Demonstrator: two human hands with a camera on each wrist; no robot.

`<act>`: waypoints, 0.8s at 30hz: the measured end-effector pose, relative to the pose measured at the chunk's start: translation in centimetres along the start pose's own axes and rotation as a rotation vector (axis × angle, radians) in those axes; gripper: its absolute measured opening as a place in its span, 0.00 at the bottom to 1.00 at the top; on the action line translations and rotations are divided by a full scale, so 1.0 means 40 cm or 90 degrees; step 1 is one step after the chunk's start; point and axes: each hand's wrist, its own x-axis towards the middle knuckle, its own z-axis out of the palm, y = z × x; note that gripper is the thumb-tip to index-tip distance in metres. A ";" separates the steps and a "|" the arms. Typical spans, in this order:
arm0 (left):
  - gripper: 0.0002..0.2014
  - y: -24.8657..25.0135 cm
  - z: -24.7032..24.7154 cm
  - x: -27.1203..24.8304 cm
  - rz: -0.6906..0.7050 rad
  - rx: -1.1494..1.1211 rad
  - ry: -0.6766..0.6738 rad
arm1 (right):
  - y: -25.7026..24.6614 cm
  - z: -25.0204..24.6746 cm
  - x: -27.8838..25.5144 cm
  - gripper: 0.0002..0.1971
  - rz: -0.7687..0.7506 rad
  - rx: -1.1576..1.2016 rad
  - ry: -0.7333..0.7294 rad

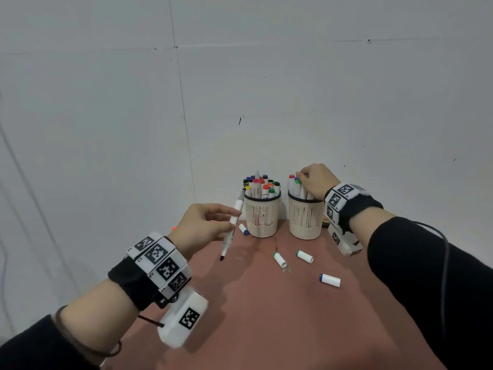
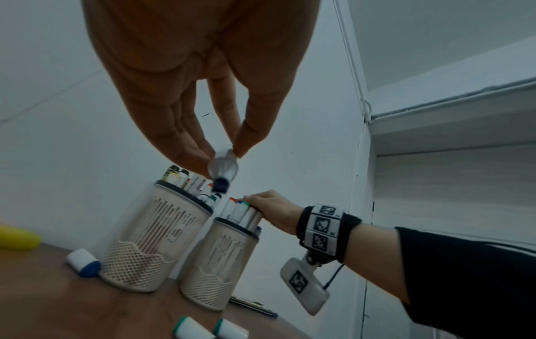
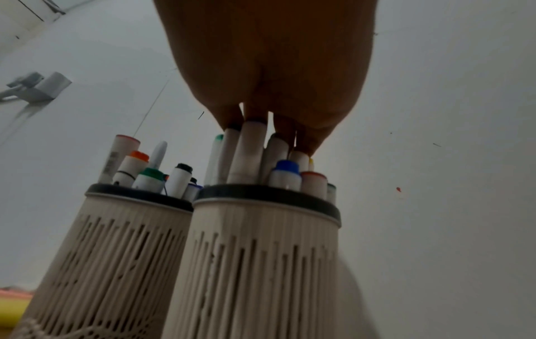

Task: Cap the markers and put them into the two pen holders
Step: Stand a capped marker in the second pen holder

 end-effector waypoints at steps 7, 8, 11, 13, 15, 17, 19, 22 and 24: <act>0.15 0.015 0.012 -0.064 -0.006 -0.084 -0.006 | -0.013 -0.059 -0.042 0.19 -0.055 -0.075 -0.039; 0.15 0.016 0.012 -0.072 -0.006 -0.093 -0.005 | -0.014 -0.067 -0.052 0.18 -0.072 -0.079 -0.025; 0.15 0.022 0.015 -0.093 -0.007 -0.115 -0.010 | -0.028 -0.088 -0.100 0.15 -0.116 -0.066 -0.008; 0.15 0.024 0.019 -0.107 -0.011 -0.131 -0.011 | -0.037 -0.097 -0.146 0.15 -0.150 -0.059 -0.028; 0.14 0.025 0.022 -0.122 -0.014 -0.150 -0.009 | -0.039 -0.100 -0.195 0.15 -0.179 -0.083 -0.076; 0.14 0.025 0.027 -0.137 -0.018 -0.166 -0.010 | -0.032 -0.097 -0.238 0.15 -0.195 -0.134 -0.155; 0.14 0.024 0.032 -0.154 -0.023 -0.185 -0.017 | -0.018 -0.088 -0.269 0.16 -0.194 -0.184 -0.239; 0.15 0.023 0.047 -0.186 -0.030 -0.227 -0.030 | 0.005 -0.073 -0.306 0.17 -0.183 -0.264 -0.367; 0.17 0.019 0.059 -0.209 -0.035 -0.259 -0.029 | 0.017 -0.065 -0.323 0.18 -0.185 -0.307 -0.438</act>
